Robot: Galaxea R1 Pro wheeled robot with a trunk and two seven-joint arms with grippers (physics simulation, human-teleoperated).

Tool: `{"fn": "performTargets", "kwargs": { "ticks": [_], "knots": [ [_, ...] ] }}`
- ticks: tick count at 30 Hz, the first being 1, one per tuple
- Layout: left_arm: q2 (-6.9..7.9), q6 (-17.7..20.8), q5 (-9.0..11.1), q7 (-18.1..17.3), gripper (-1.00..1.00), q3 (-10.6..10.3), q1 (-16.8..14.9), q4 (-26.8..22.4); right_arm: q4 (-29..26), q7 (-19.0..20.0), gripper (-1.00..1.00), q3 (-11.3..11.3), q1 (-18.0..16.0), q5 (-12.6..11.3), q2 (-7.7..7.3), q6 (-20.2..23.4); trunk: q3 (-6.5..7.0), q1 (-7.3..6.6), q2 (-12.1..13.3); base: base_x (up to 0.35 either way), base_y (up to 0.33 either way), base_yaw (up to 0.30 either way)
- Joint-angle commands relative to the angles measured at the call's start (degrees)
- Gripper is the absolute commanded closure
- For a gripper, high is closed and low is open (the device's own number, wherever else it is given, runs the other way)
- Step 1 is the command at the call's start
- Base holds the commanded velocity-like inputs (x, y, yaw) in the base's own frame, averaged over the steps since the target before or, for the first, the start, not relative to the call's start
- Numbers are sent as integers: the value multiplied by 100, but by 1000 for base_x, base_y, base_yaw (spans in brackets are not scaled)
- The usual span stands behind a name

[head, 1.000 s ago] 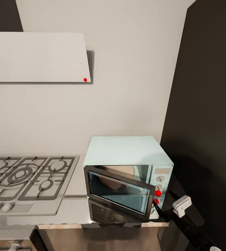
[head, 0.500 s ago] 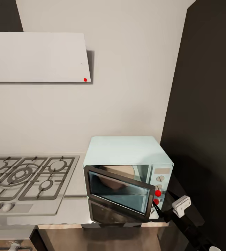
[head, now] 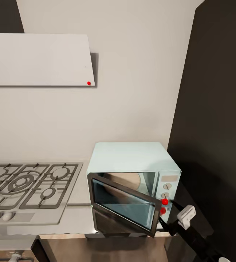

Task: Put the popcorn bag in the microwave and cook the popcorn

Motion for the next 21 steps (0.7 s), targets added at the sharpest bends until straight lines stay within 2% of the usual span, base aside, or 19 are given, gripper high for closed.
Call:
{"fn": "performTargets", "kwargs": {
  "ticks": [1, 14, 21],
  "knots": [
    [-2, 3, 1, -1, -100, 41, 2, -5, 10, 80, -100, -7, 0, 10, 1, -19, -1, 2, -3, 0, 0, 0],
    [-2, 3, 1, -1, -100, 41, 2, -4, 47, 113, -100, -4, 0, 19, 10, -19, -1, 2, -3, 0, 0, 0],
    [-3, 3, 1, -1, -100, 39, 2, -4, 52, 113, -100, -4, 0, 19, 10, -19, -1, 2, -3, -16, 0, 118]
  ]
}}
